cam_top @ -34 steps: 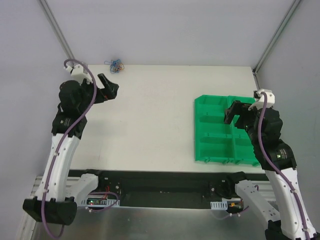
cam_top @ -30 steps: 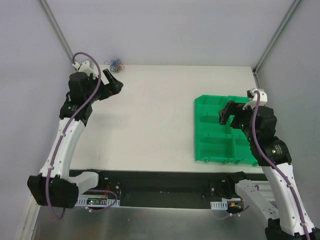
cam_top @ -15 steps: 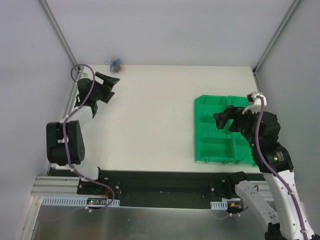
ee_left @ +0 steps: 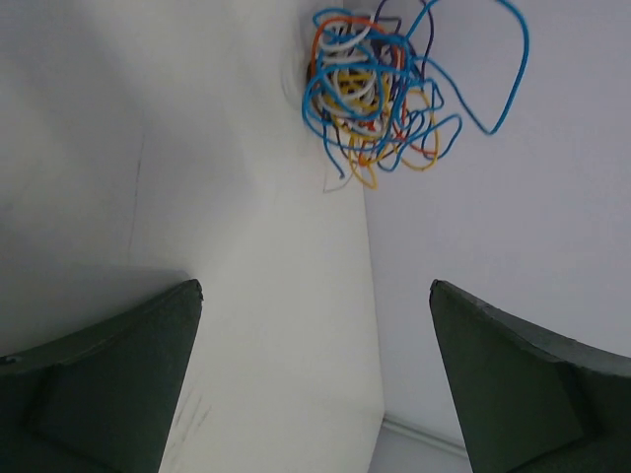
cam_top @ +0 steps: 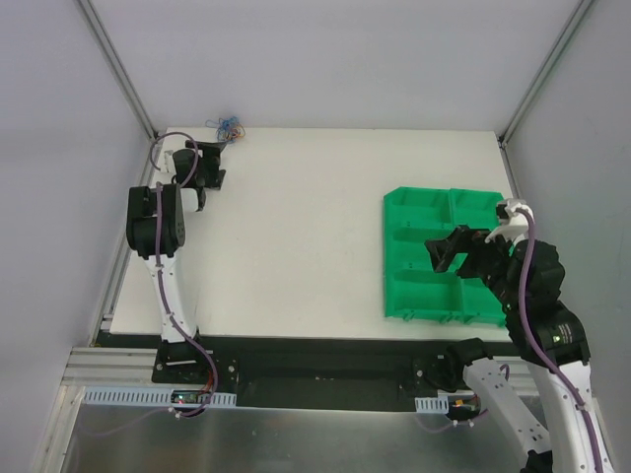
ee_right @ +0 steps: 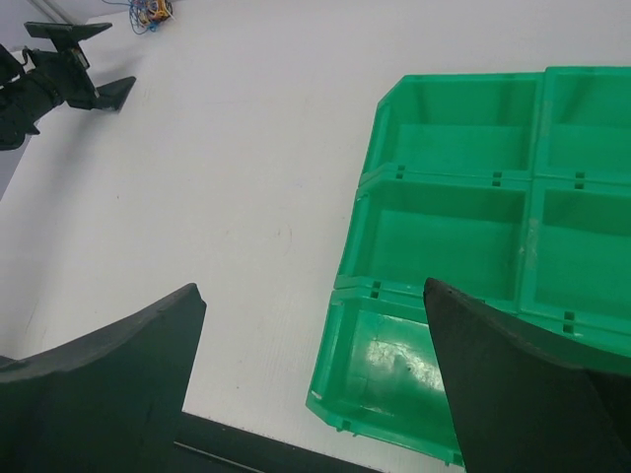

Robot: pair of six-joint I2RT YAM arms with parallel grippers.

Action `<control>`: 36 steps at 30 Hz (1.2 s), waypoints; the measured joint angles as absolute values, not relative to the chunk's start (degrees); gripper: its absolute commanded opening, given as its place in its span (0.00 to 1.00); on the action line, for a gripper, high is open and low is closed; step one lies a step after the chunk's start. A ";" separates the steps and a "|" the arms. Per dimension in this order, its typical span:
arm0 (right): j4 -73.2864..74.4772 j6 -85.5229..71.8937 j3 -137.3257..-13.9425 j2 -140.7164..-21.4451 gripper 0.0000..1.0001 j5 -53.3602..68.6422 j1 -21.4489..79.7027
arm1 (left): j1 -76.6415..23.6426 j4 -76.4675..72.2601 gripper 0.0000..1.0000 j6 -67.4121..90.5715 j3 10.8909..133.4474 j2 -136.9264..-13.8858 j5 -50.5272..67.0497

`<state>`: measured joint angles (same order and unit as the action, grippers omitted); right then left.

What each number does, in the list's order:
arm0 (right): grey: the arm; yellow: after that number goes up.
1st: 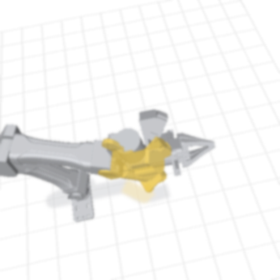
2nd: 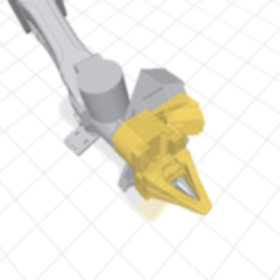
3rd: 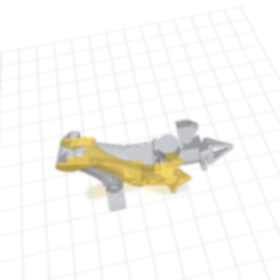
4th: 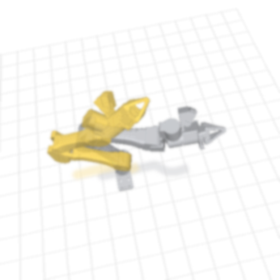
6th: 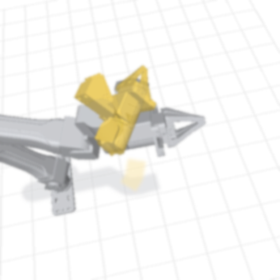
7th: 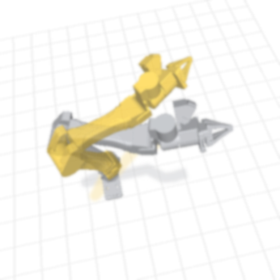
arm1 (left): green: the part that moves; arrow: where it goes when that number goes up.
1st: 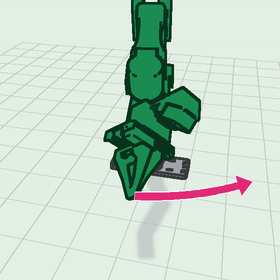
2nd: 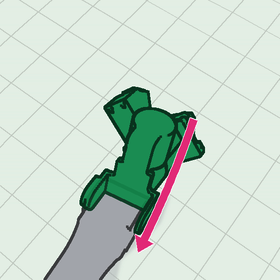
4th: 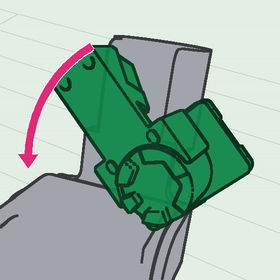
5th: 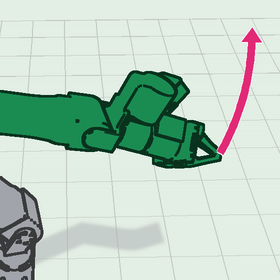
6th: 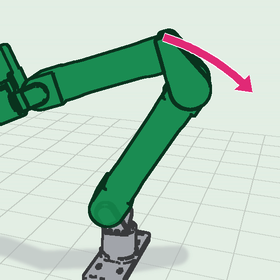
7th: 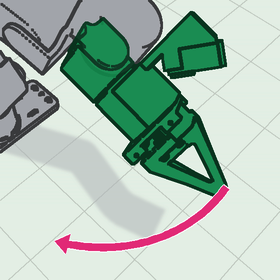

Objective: Untangle the cables

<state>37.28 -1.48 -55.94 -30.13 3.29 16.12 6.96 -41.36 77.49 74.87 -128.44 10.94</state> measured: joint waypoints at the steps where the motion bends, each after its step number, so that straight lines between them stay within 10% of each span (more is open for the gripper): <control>1: 37.87 -1.50 -55.94 -29.71 0.96 3.31 16.12 | 6.96 -41.47 0.99 77.54 76.25 -129.40 9.56; 12: 41.52 -2.76 -56.62 -27.18 0.96 3.70 16.12 | 5.91 -38.81 0.94 80.49 107.15 -149.10 1.21; 20: 44.69 -2.61 -56.55 -29.04 0.96 8.03 16.12 | 4.91 -30.04 0.07 80.34 124.60 -159.57 2.46; 36: 38.74 -4.73 -49.89 -44.51 0.96 10.52 29.08 | 2.31 -37.21 0.00 70.46 52.77 -108.84 16.01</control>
